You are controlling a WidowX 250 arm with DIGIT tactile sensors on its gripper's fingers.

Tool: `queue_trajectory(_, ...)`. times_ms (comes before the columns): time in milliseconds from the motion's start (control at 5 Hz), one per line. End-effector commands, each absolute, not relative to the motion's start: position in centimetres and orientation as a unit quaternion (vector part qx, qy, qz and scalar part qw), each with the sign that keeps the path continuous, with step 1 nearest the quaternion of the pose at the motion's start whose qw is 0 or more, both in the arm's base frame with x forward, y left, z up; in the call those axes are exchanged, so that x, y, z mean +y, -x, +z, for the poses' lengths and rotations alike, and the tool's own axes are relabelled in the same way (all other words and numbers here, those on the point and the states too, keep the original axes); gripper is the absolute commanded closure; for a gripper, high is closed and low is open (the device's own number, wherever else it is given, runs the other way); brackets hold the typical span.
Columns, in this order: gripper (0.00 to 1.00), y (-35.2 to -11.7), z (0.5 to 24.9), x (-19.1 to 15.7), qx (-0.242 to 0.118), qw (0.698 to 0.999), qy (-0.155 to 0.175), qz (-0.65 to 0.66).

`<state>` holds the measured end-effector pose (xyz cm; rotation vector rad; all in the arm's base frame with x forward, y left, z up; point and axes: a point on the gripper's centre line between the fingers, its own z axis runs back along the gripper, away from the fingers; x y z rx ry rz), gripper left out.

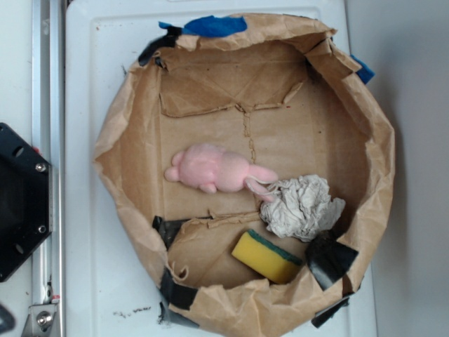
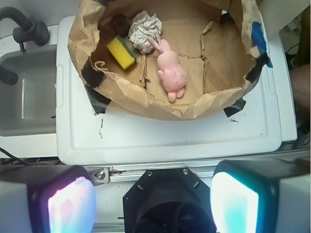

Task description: Grab the white paper.

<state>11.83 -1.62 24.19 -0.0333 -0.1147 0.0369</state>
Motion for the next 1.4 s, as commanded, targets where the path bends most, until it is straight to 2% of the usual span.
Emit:
queue_trajectory(0,0.0,-15.7,24.0,-1.4,-0.064,0.997,0.018,0.035)
queue_trajectory(200,0.0,-18.0,23.3,-1.5,-0.063,0.997,0.021,0.035)
queue_trajectory(600,0.0,-20.9,22.2,-2.6,-0.076,0.996,0.039,0.039)
queue_trajectory(800,0.0,-23.5,21.5,-3.3,-0.081,0.995,0.047,0.028)
queue_trajectory(1000,0.0,-26.3,21.1,-2.7,-0.084,0.995,0.045,0.026)
queue_trajectory(1200,0.0,-28.2,20.6,-2.2,-0.088,0.995,0.036,0.017)
